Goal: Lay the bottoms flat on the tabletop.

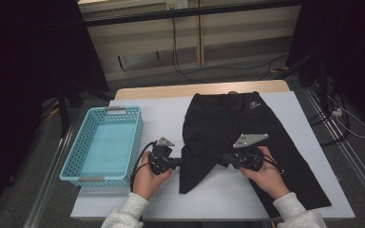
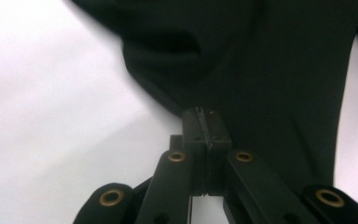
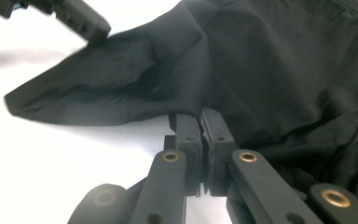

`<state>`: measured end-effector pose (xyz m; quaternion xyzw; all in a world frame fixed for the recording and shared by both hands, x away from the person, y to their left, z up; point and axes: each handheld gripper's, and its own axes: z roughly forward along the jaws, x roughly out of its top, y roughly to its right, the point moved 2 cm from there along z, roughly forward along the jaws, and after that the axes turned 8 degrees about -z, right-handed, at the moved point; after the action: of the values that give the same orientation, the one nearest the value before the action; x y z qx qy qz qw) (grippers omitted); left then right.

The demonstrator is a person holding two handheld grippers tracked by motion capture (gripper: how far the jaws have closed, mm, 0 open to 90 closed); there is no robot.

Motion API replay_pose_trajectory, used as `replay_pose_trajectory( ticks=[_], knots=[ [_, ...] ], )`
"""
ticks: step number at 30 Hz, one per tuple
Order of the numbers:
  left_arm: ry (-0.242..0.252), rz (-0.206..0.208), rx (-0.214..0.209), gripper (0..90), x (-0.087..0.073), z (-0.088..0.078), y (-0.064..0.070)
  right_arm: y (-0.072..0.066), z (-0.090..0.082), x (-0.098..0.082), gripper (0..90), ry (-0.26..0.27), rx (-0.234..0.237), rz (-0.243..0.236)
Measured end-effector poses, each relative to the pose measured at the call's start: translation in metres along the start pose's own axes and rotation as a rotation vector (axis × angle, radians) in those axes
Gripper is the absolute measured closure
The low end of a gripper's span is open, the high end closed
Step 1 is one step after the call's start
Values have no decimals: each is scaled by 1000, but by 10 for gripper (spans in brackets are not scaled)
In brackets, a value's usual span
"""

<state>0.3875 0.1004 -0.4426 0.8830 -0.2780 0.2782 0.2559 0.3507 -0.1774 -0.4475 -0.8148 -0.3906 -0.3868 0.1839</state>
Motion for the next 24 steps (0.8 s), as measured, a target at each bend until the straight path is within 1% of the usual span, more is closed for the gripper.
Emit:
replay_pose_trajectory(
  ticks=[1,2,3,6,7,8,9,11,12,13,14,16,17,18,20,21,22,23,24],
  knots=[
    [28,1,11,900,3,-2,-2,0,-1,0,872,3,-1,5],
    [50,-9,16,900,4,-3,-3,1,-2,-1,872,2,-4,5],
    [66,-15,21,900,6,-3,-4,1,-2,-1,871,1,-3,8],
    [106,-15,52,900,9,0,-9,4,1,-3,869,-14,-10,15],
    [105,-17,59,900,10,2,-11,5,3,-3,872,-23,-19,14],
    [102,-16,76,900,11,4,-13,6,6,-3,873,-35,-35,9],
    [102,-15,87,900,11,6,-16,7,9,-3,873,-44,-38,10],
    [95,-5,128,900,13,8,-19,7,13,-2,866,-44,-44,9],
    [91,-10,138,900,13,9,-21,7,14,-1,867,-44,-55,7],
    [85,-17,150,900,14,9,-23,7,16,0,869,-38,-56,4],
    [78,-25,150,900,13,10,-24,7,17,1,870,-35,-57,6],
    [71,-23,155,900,11,12,-26,7,19,2,878,-31,-64,1],
    [68,-22,155,900,10,12,-26,7,19,3,885,-29,-74,2],
    [61,-22,155,900,10,13,-27,8,19,4,888,-20,-94,-3],
    [69,-31,148,900,8,13,-27,9,22,6,891,-19,-99,-6],
    [69,-39,144,900,7,13,-26,9,23,6,893,-22,-100,-7],
    [64,-32,142,897,6,12,-27,9,25,7,894,-33,-101,-15],
    [66,-34,135,890,4,11,-27,8,27,8,894,-38,-105,-21],
    [68,-31,130,860,2,9,-26,8,28,9,894,-42,-101,-22]
  ],
)
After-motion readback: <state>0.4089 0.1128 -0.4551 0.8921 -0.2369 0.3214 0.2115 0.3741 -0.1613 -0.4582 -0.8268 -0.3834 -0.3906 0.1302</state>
